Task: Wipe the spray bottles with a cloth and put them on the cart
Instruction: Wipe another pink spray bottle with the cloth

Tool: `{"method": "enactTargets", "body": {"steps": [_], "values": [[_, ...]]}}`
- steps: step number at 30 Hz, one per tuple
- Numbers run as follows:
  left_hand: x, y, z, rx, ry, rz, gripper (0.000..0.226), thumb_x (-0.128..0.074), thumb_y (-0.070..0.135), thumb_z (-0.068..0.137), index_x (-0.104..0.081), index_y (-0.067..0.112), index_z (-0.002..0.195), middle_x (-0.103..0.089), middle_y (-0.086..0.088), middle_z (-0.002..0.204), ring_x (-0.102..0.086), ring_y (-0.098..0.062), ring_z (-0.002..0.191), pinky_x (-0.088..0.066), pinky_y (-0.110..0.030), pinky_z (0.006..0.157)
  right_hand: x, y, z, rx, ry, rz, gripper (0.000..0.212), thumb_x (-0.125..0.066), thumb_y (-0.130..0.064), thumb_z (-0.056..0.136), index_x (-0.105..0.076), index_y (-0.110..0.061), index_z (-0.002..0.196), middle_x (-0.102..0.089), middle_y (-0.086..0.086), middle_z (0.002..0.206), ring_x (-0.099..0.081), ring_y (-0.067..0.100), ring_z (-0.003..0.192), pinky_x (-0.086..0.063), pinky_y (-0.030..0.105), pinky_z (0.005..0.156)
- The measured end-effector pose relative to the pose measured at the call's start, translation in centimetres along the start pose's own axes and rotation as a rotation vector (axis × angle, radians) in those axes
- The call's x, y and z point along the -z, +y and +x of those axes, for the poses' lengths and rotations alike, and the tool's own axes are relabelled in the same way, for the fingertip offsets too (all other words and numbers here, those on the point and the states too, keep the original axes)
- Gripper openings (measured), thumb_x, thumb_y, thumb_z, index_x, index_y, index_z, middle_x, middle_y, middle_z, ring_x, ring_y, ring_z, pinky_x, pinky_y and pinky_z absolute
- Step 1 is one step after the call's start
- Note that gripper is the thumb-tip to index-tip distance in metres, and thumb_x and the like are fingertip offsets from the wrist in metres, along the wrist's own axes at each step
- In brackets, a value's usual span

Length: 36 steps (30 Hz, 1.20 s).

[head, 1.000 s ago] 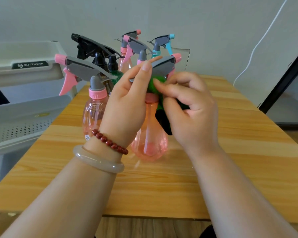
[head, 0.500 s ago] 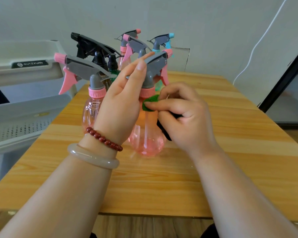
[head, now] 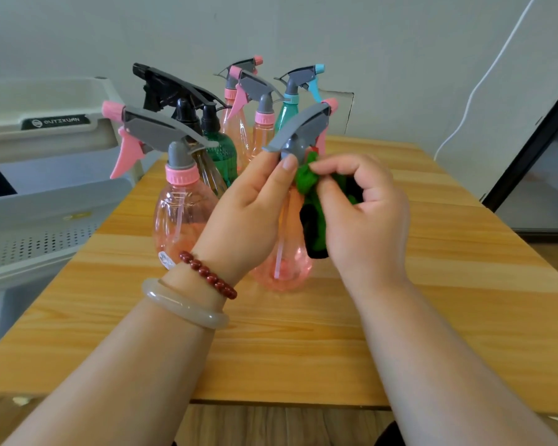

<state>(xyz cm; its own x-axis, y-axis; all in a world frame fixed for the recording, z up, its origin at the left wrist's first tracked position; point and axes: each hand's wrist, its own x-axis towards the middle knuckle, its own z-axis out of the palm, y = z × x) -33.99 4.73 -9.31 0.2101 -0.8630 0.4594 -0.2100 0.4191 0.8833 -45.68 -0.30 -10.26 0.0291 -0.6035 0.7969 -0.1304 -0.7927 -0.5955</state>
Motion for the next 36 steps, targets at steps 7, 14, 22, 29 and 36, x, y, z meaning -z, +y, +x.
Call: {"method": "enactTargets", "body": {"steps": [7,14,22,29,36], "values": [[0.1,-0.2,0.0,-0.022,0.004,-0.004,0.023,-0.04,0.027,0.107,-0.061,0.031,0.115,-0.07,0.012,0.105,-0.063,-0.005,0.104,-0.05,-0.025,0.094,-0.2,0.3,-0.4,0.049,-0.009,0.041,0.027,-0.06,0.01,0.079,-0.069,-0.015,0.084,-0.064,-0.003,0.09,-0.062,0.008,0.093,-0.045,0.016,0.086],[0.4,-0.9,0.4,-0.011,-0.017,-0.069,0.024,-0.04,0.026,0.107,-0.063,0.022,0.107,-0.066,0.008,0.095,-0.062,-0.012,0.095,-0.051,-0.036,0.089,-0.3,-1.3,-0.3,-0.074,-0.045,0.043,0.015,-0.073,-0.012,0.085,-0.064,-0.02,0.095,-0.066,-0.004,0.097,-0.062,0.008,0.096,-0.048,0.018,0.084],[0.7,-1.1,0.4,0.009,0.017,-0.099,0.023,-0.044,0.036,0.102,-0.066,0.029,0.105,-0.067,0.001,0.1,-0.062,-0.019,0.099,-0.049,-0.054,0.1,-0.6,-0.7,-0.5,-0.146,-0.037,0.072,0.02,-0.073,-0.009,0.083,-0.068,-0.029,0.084,-0.069,-0.011,0.088,-0.065,0.004,0.09,-0.048,0.018,0.081],[0.3,-0.9,0.3,0.008,-0.026,-0.103,0.027,-0.042,0.024,0.106,-0.06,0.023,0.126,-0.069,0.0,0.119,-0.063,-0.015,0.115,-0.05,-0.037,0.102,-0.3,-1.4,0.1,-0.21,-0.004,0.188,0.018,-0.073,-0.014,0.085,-0.07,-0.032,0.085,-0.073,-0.011,0.089,-0.069,0.009,0.091,-0.055,0.03,0.082],[0.7,-0.8,0.1,0.014,0.033,-0.05,0.024,-0.042,0.029,0.106,-0.065,0.022,0.109,-0.069,-0.004,0.105,-0.065,-0.018,0.102,-0.053,-0.038,0.094,-0.3,-0.5,-0.4,-0.362,-0.116,0.182,0.025,-0.073,-0.006,0.085,-0.071,-0.03,0.08,-0.073,-0.017,0.08,-0.069,0.002,0.083,-0.053,0.021,0.079]]}}
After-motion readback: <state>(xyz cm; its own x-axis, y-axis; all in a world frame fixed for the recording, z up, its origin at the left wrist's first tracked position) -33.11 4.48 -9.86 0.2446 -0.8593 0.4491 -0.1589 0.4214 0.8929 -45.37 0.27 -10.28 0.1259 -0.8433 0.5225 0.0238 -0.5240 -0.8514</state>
